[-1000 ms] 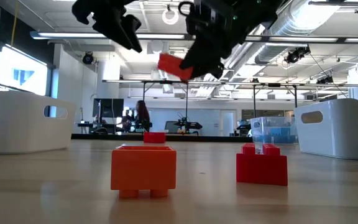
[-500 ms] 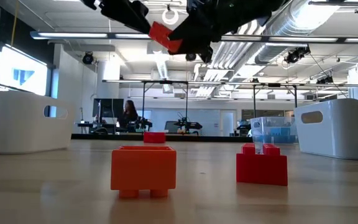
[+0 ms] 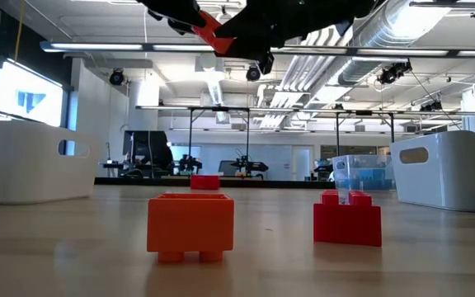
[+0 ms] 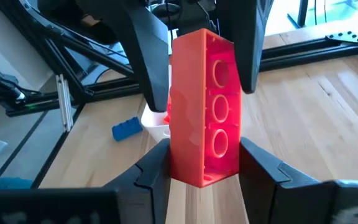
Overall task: Sort & place blocks by color
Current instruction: Put the orange game piece into the white bin
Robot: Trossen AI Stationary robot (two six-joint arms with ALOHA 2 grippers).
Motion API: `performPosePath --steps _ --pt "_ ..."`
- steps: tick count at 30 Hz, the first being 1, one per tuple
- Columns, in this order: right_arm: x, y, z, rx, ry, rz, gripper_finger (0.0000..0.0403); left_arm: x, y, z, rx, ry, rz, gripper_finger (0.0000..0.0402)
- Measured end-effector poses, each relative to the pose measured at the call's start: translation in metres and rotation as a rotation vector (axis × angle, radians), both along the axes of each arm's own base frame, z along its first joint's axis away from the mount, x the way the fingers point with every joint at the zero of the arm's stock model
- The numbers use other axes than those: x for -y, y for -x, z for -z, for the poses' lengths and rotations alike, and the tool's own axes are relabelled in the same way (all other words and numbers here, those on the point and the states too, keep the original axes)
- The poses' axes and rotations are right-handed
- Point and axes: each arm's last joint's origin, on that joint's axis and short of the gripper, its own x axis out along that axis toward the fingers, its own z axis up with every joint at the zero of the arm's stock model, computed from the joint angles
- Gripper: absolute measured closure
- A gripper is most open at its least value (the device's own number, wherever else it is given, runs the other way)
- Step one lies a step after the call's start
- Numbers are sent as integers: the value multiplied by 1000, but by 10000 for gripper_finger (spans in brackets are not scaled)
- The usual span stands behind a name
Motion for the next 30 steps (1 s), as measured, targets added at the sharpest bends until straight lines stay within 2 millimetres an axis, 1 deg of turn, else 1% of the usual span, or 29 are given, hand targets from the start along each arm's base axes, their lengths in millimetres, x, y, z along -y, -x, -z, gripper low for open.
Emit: performPosePath --steps 2,5,11,14,21,25,30 --pt "0 0 0 5 0 -2 279 0 0 0 0 0 0 197" --pt "0 0 -1 8 -1 -2 279 0 0 0 3 0 0 222" --pt "-1 0 0 3 -5 -17 278 0 0 1 -10 -11 17 298" --pt "-1 0 0 1 -12 -32 267 1 1 1 -16 -15 24 330" --pt "-1 0 0 -2 -10 -19 227 1 4 7 -83 33 -34 332" --pt "-1 0 1 -13 -12 -26 220 5 9 12 -161 28 -107 327" --pt "-2 2 6 -57 -3 -51 218 18 16 20 -282 55 -151 328"
